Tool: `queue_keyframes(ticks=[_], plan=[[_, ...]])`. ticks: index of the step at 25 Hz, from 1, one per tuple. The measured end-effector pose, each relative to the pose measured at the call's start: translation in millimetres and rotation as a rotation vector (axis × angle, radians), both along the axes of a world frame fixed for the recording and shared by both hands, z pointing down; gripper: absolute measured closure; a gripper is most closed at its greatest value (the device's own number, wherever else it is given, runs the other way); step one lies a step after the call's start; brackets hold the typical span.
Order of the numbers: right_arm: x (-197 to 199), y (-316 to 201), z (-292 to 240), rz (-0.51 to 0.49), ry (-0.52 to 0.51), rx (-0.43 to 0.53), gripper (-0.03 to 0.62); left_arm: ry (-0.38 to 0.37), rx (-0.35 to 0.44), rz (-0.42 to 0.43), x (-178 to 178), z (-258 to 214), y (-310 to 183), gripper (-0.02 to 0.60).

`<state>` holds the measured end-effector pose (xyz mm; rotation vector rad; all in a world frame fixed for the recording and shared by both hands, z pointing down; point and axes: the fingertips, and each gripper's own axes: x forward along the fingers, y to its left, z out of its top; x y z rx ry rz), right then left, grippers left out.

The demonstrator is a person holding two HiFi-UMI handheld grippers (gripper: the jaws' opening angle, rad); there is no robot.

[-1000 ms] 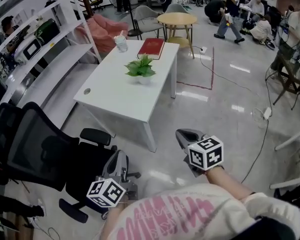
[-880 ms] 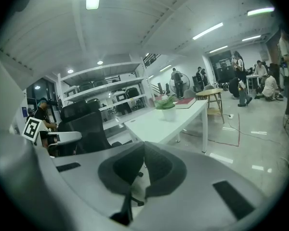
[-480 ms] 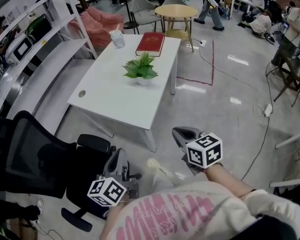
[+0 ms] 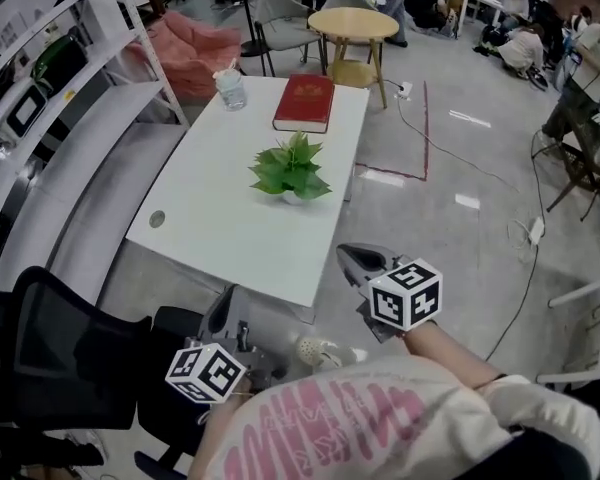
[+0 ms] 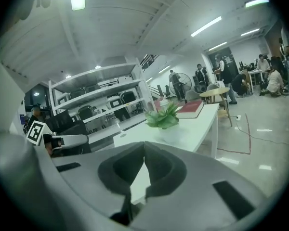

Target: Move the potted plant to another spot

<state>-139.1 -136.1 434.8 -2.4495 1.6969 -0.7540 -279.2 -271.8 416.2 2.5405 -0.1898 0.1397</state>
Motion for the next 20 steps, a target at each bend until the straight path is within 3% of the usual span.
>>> queue_keyframes(ticks=[10, 20], plan=[[82.3, -63.8, -7.5, 0.062, -0.002, 0.001, 0.588, -0.020, 0.044, -0.002, 58.4, -14.1, -82.3, 0.578], [165.0, -69.8, 32.5, 0.200, -0.019, -0.062, 0.588, -0.024, 0.012, -0.056, 80.5, 0.5, -140.9, 0.578]])
